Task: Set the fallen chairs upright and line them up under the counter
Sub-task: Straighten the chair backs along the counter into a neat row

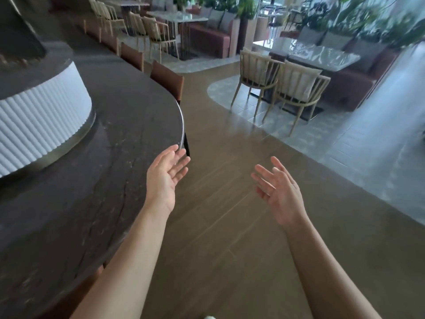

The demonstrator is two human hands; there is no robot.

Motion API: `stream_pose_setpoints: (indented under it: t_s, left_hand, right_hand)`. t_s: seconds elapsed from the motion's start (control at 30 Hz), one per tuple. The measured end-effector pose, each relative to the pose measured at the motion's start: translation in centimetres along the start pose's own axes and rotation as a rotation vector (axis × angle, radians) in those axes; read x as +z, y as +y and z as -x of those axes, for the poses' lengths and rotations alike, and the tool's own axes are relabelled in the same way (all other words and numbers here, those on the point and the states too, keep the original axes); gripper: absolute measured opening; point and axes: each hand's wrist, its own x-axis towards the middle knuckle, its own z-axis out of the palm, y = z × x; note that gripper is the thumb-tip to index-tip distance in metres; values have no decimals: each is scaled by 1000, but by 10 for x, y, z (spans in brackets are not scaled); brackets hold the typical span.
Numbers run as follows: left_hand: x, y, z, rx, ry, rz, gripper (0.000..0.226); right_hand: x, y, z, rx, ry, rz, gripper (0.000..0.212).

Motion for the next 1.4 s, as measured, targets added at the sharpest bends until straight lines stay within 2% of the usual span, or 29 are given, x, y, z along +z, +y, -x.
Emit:
stream_pose_setpoints:
  t_s: [0.33,0.67,0.8,1.1,1.4]
  left_hand:
    - [93,-38,-125,-49,-66,-57,23]
    - [217,-89,-271,-37,-58,-58,23]
    - [262,-104,-332,-28,-3,-18,23]
    - [289,-132,-440,-39,121,-43,23]
    - [300,-129,-585,-79,190,-66,21]
  right_hand:
    - [-13,-28,-144,11,26,-77,29]
    - [-40,-81,-346,50,-48,-9,29]
    - [-43,-99,-423,80,-82,11,28]
    - [-32,-98,-554,172,-77,-22,24]
    - [36,-90,-699,234,-100,-1,26]
